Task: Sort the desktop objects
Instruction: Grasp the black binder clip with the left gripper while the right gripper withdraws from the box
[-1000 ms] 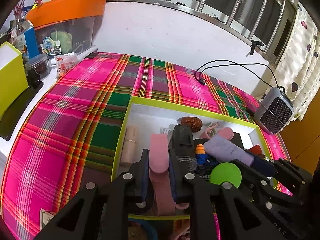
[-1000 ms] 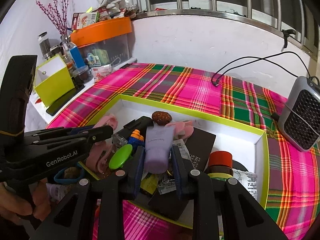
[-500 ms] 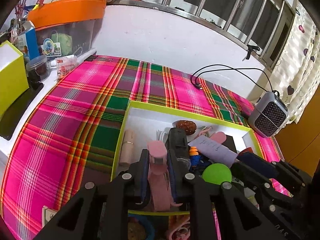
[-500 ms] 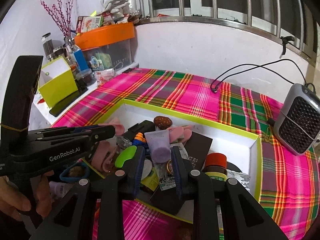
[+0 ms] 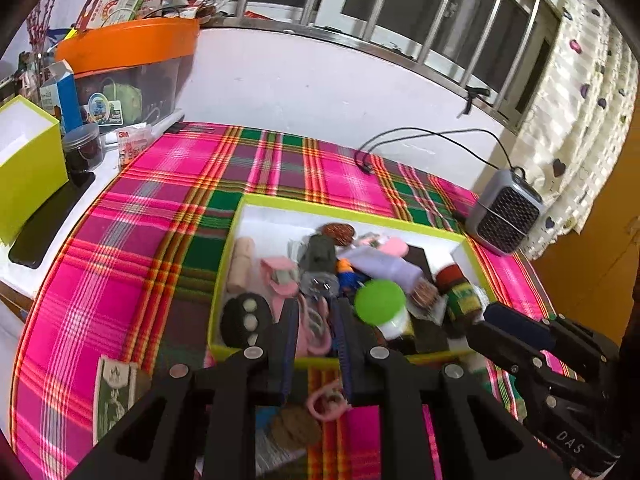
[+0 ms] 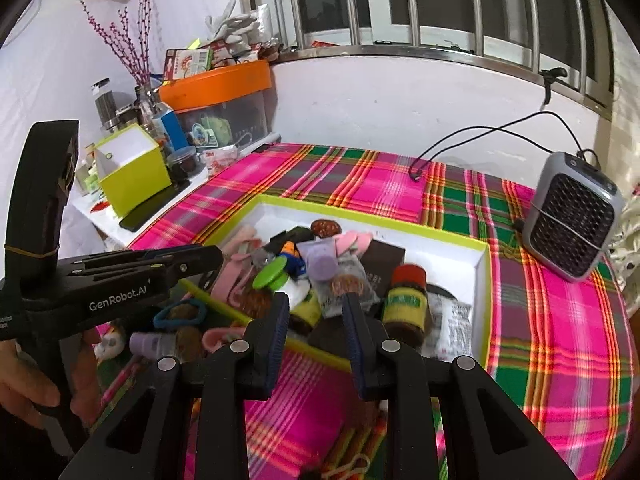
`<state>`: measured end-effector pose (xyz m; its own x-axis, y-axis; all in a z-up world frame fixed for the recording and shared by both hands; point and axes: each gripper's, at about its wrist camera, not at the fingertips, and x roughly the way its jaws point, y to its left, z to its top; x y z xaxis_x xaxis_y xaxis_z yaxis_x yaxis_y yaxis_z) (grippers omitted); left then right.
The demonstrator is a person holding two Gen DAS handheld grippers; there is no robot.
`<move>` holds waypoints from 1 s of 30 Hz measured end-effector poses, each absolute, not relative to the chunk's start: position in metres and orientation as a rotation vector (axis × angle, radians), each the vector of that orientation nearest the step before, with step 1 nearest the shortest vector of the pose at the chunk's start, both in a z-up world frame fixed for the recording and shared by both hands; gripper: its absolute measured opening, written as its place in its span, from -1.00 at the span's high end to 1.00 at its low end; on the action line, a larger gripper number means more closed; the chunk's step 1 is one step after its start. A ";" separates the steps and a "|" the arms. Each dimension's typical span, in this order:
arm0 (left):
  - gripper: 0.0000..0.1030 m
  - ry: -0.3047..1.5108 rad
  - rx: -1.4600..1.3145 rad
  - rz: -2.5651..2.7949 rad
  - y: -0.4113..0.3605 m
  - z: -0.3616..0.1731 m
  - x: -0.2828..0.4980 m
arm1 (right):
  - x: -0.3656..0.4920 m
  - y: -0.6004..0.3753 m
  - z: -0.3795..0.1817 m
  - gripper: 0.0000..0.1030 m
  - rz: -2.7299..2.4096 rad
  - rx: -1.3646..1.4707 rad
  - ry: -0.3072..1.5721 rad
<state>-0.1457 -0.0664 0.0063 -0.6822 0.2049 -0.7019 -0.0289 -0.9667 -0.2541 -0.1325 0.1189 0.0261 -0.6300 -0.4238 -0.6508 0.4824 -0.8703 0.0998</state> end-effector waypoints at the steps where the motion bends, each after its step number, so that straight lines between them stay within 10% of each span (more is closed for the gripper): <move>1: 0.64 -0.329 -1.188 2.745 -0.065 0.007 -0.142 | -0.129 0.121 0.027 0.44 -2.453 0.951 0.114; 30: 0.64 -0.172 -1.201 2.565 0.008 -0.002 -0.080 | -0.082 0.205 0.015 0.44 -2.539 1.025 -0.025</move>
